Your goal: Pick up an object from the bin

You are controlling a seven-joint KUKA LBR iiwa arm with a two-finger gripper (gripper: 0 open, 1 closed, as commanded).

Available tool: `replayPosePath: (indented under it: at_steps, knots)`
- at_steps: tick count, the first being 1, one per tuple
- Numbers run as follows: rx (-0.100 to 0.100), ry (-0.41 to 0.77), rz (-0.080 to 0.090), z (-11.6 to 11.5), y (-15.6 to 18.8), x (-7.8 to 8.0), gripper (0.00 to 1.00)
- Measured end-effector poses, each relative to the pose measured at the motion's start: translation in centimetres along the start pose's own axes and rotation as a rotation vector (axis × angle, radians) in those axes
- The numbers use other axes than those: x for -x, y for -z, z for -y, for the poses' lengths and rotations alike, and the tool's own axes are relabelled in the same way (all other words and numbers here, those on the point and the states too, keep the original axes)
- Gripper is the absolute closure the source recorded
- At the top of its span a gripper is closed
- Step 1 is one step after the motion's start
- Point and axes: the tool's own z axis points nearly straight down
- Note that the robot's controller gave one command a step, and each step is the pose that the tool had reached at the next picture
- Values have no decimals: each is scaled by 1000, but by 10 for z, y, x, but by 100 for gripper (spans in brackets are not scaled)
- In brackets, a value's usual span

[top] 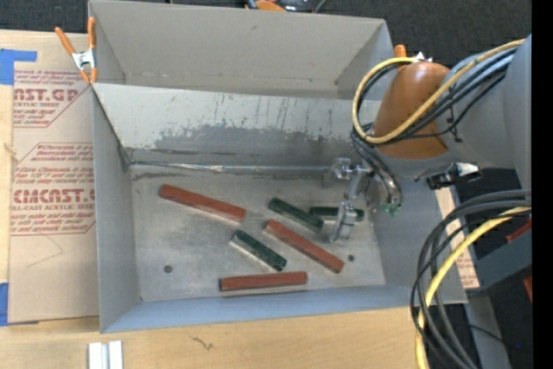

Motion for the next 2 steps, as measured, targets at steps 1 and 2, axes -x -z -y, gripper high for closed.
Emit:
replayPosePath:
  at_steps: [1,2]
  knots:
    - [-3,-2,5,3,5,1,100]
    - [-6,659,11,-13,194,-9,100]
